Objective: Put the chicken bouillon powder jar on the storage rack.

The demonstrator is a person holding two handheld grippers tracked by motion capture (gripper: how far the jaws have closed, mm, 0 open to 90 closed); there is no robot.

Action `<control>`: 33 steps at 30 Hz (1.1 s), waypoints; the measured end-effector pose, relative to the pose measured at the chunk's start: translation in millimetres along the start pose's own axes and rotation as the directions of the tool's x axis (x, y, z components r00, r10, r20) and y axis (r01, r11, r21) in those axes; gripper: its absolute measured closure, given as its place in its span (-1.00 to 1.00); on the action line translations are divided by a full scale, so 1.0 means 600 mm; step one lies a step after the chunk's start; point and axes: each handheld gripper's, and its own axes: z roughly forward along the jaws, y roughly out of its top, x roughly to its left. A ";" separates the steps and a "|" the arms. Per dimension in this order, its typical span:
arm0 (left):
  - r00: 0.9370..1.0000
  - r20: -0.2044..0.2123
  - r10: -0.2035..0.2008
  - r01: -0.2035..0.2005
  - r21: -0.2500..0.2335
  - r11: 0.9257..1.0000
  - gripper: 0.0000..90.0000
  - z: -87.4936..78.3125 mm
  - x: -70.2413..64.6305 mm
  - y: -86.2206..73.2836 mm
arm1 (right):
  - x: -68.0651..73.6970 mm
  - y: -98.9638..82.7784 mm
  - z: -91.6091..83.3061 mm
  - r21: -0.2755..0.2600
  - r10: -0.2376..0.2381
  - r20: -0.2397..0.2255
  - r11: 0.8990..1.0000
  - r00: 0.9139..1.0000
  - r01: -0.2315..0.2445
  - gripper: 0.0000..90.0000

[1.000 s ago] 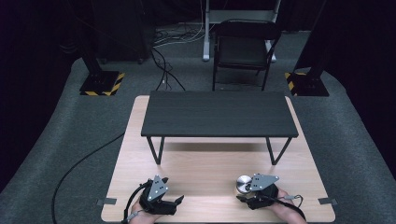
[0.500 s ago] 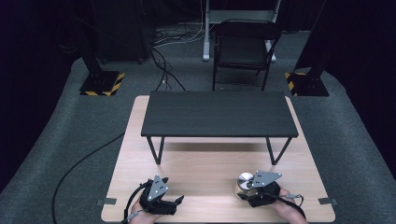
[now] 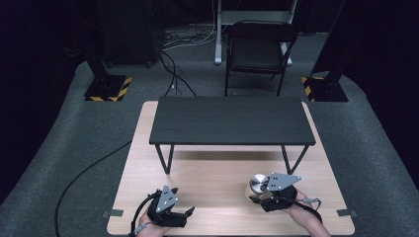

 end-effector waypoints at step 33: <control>1.000 0.005 0.000 0.000 0.004 1.000 -0.71 0.000 0.002 0.000 | -0.061 0.133 -0.032 -0.127 0.030 -0.010 0.991 1.000 -0.031 -0.31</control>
